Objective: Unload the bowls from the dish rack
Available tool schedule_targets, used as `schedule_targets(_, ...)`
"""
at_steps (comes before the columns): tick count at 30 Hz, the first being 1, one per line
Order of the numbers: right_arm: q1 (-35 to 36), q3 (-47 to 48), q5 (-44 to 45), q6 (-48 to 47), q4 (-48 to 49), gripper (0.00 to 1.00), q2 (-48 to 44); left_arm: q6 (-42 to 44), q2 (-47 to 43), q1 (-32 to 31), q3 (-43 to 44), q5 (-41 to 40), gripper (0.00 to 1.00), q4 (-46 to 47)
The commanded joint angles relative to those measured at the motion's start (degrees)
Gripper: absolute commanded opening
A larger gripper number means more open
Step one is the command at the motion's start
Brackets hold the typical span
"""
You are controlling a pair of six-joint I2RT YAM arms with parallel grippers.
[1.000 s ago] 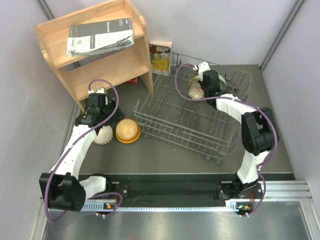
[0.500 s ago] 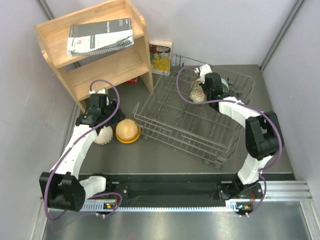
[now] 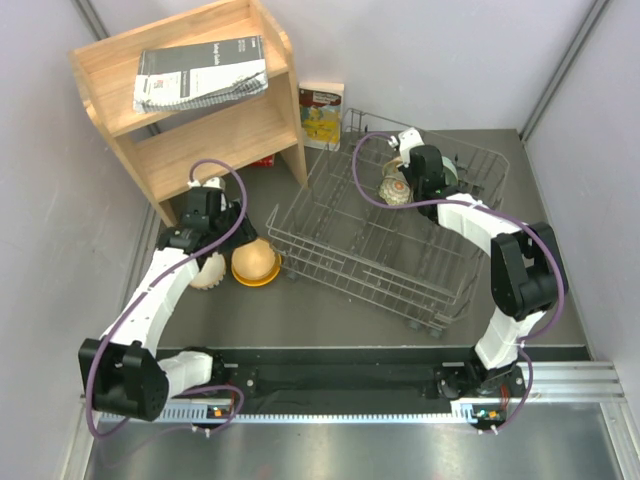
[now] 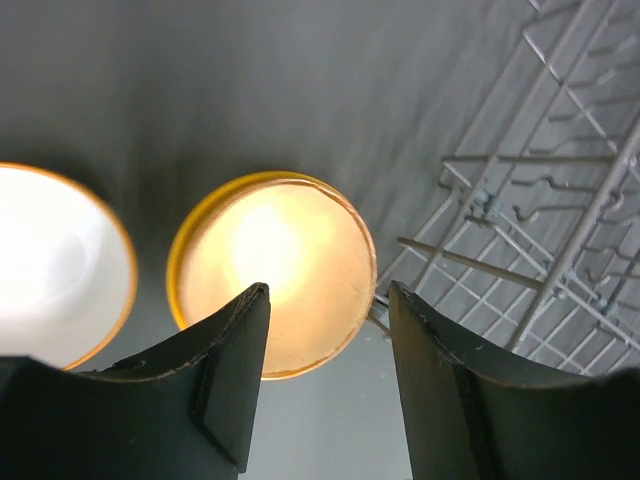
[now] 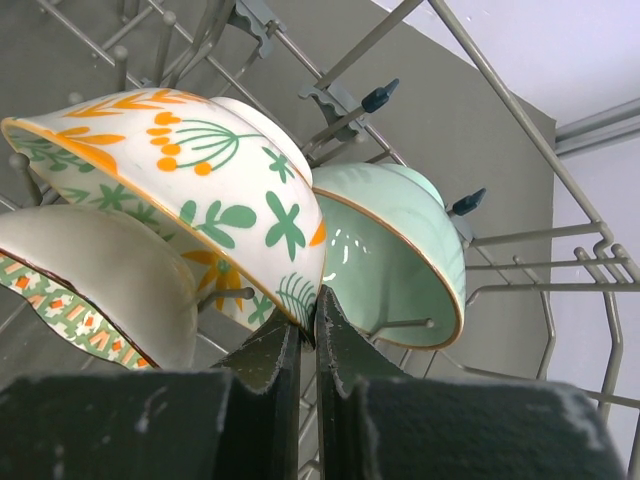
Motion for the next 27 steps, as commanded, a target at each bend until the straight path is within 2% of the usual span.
schedule_targets(1,0.4,7.2,-0.6,1.0,12.9,0.0,-7.7,-1.0,1.4,-4.5,0.8,-1.1,0.56,4.3)
schedule_targets(13,0.4,12.7,-1.8,1.3,8.9,0.0,-7.9,-4.0,4.7,-12.4,2.4,-2.3,0.56,7.4)
schedule_targets(17,0.4,14.5,-2.2,1.2,8.3,0.0,-7.6,-4.6,5.8,-15.1,2.8,-5.0,0.56,8.0)
schedule_targets(27,1.1,19.5,-2.6,1.0,6.7,0.0,-6.4,-6.0,5.7,-17.8,2.9,-7.4,0.56,8.5)
